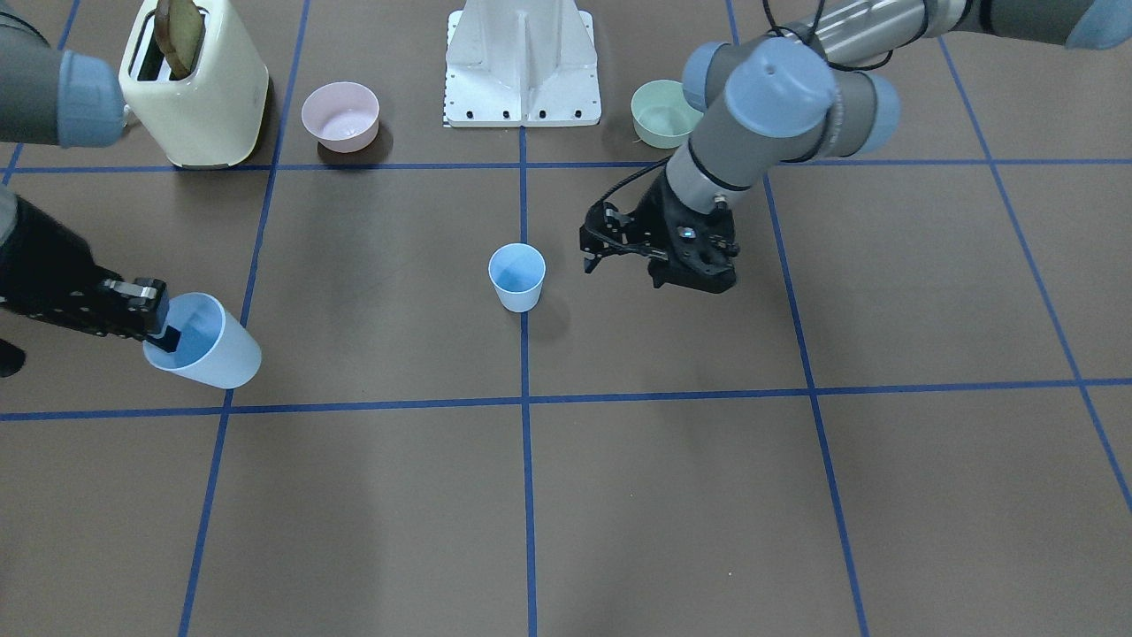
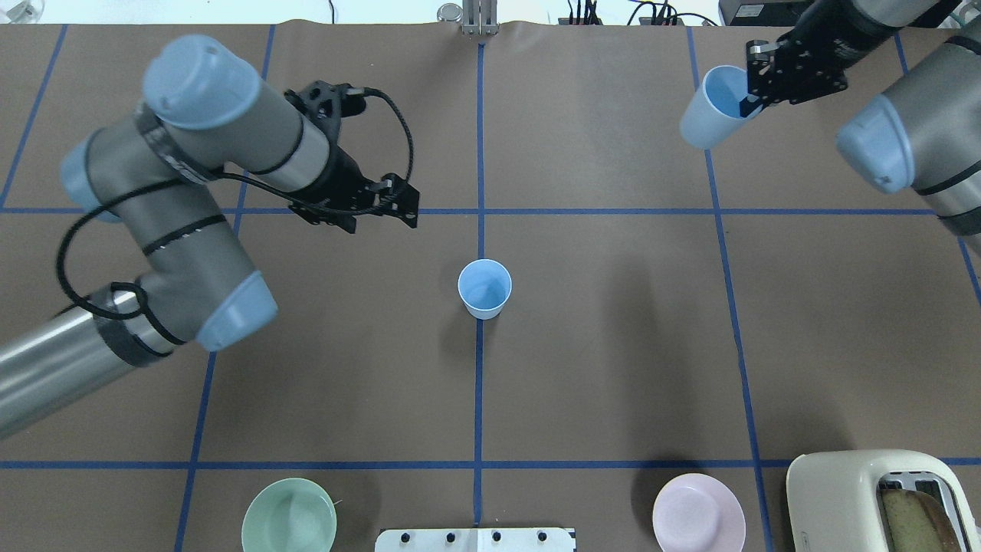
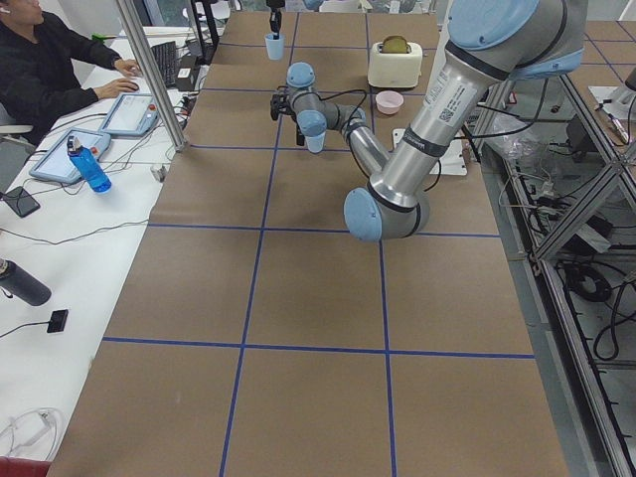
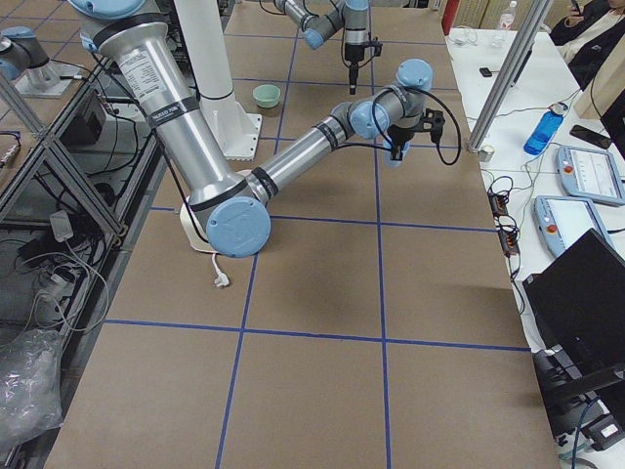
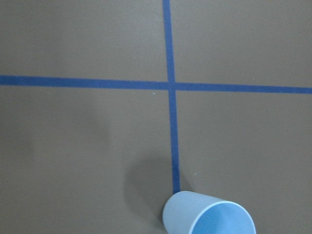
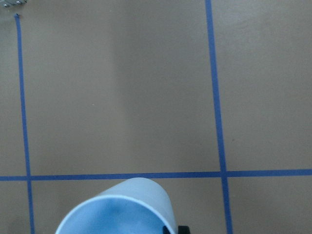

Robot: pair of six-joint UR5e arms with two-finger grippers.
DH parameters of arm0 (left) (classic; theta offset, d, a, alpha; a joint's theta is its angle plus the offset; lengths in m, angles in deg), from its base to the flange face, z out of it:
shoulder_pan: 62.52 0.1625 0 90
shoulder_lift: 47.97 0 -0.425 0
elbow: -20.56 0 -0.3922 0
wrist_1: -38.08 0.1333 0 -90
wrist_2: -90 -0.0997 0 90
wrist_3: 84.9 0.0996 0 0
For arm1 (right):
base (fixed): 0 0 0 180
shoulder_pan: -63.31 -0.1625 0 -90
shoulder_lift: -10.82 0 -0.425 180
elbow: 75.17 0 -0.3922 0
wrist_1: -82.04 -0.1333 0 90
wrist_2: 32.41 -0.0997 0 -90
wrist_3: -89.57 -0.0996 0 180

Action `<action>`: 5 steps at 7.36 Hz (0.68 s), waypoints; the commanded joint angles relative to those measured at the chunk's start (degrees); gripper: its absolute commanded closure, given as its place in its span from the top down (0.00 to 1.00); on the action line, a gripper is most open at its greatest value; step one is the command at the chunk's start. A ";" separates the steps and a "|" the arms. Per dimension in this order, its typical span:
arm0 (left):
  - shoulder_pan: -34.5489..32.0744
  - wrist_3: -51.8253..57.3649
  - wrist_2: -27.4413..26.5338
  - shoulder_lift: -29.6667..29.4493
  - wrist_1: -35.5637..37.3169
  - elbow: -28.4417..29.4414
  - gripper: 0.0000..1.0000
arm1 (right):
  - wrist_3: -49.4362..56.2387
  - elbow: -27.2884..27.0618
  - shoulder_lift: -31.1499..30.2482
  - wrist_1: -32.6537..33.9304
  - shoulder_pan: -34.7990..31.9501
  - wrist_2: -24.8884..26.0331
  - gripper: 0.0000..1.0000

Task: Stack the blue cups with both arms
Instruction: 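Release cup at centre, withdraw left gripper while right gripper lifts its cup, then lower the held cup with the right gripper into the centre cup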

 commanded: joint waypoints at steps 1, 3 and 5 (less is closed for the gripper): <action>-12.12 15.50 7.88 7.18 0.28 -0.30 0.98 | -14.39 -2.10 5.84 0.97 12.16 9.93 0.00; -21.02 29.04 11.41 8.53 1.77 4.51 0.98 | -23.02 -2.10 9.98 0.97 20.62 17.25 0.00; -26.66 36.72 13.00 8.62 2.13 9.09 0.98 | -27.44 -1.93 11.74 0.97 26.44 22.89 0.00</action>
